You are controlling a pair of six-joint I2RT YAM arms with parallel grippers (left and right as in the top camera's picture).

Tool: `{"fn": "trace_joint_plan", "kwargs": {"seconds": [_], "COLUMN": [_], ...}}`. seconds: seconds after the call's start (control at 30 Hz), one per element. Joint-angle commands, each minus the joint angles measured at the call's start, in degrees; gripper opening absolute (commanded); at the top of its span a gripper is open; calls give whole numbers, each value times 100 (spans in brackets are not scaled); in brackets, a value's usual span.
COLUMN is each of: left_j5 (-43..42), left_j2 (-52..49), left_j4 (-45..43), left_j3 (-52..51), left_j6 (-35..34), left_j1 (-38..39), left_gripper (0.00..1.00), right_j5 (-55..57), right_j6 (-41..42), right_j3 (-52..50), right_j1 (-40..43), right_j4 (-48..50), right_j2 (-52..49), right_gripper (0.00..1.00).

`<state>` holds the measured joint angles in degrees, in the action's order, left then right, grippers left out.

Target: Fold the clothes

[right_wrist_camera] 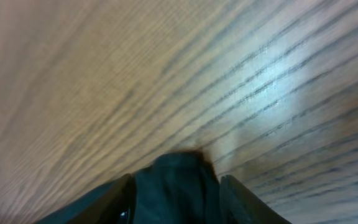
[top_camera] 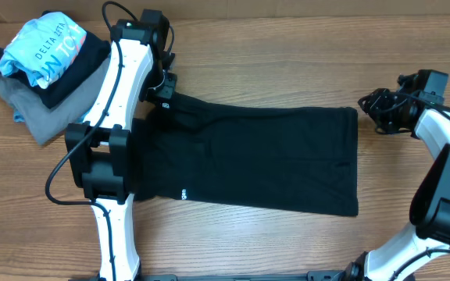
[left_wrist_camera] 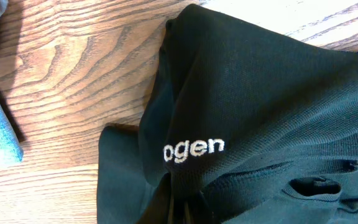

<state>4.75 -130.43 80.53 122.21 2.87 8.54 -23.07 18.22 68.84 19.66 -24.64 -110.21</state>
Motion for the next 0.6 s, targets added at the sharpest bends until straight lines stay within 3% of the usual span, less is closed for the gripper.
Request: {"fn": "trace_joint_plan", "kwargs": {"seconds": [0.0,0.17,0.23,0.37,0.57], "left_j5": [11,11,11,11,15], "left_j2": [22,22,22,22,22], "left_j4": [-35,-70,-87,-96,-83], "left_j3": [133,133,133,133,133], "left_j6": [-120,-120,-120,-118,-118], "left_j1": [11,11,11,11,11], "left_gripper": [4,4,4,4,4], "right_j5": [94,48,35,35,31], "right_j6": [0,44,39,39,-59], "right_j3": [103,98,98,151,557], "right_j1": [-140,-291,-358,-352,-120], "right_j4": [81,247,345,555,186], "right_j2": [-321,-514,-522,-518,-420], "right_gripper": [43,37,23,6,4]}}
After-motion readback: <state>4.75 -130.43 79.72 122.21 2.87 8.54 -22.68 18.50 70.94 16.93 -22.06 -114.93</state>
